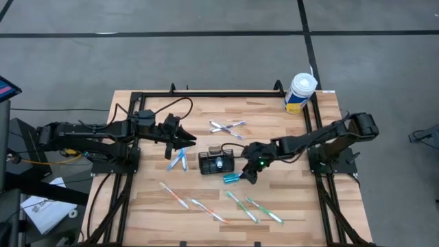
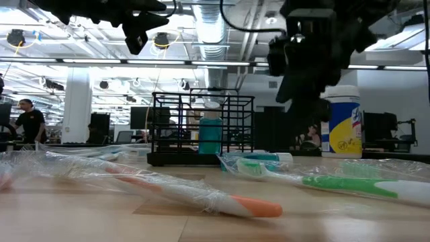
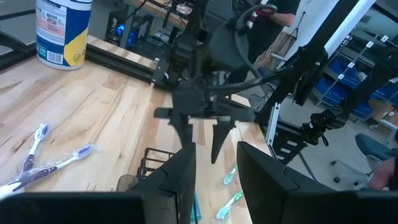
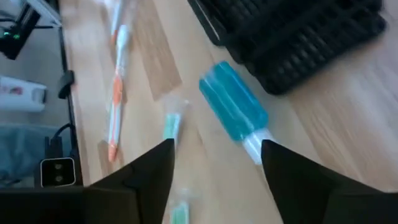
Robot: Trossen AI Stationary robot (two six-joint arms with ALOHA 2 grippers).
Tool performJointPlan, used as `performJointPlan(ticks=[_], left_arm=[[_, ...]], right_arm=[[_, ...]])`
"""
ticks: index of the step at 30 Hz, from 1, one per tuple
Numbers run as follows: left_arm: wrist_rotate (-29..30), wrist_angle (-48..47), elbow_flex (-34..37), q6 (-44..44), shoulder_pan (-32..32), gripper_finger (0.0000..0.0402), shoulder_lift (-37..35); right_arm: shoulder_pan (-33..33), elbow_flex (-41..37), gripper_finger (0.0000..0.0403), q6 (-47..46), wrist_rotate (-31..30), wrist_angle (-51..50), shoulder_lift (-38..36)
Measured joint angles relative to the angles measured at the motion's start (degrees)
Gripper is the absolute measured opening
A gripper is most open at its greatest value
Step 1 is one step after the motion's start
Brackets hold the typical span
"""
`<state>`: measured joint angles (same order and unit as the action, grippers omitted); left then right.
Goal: Pick & Place toothbrushing station
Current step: Put the blue mouthwash into the mesh organizer
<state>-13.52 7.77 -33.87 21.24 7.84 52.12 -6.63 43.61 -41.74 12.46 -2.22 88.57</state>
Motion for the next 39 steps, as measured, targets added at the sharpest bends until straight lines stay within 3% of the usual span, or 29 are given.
performJointPlan(ticks=[8,17,32,36,39], left_arm=[[-0.09,-0.45,0.00,0.02,0.02,0.0111,0.02],[-0.09,-2.86,0.00,0.01,0.01,0.0111,0.02],[-0.19,-3.41,0.11,-0.92,0.00,0.0111,2.20],[-1.58,-3.08,0.00,-0.92,-0.02,0.0111,3.91],[-1.97,-3.04,0.00,-0.90,-0.02,0.0111,4.74]], right_arm=[[3.26,0.03,0.0219,6.96,9.49,5.38,7.58],[4.20,0.05,0.0204,14.61,14.80,4.71,12.37],[4.08,0.22,0.0189,16.02,14.73,4.33,13.71],[4.09,0.20,0.0158,15.37,14.23,3.95,13.78],[4.15,0.20,0.0094,16.45,14.02,2.63,13.85]])
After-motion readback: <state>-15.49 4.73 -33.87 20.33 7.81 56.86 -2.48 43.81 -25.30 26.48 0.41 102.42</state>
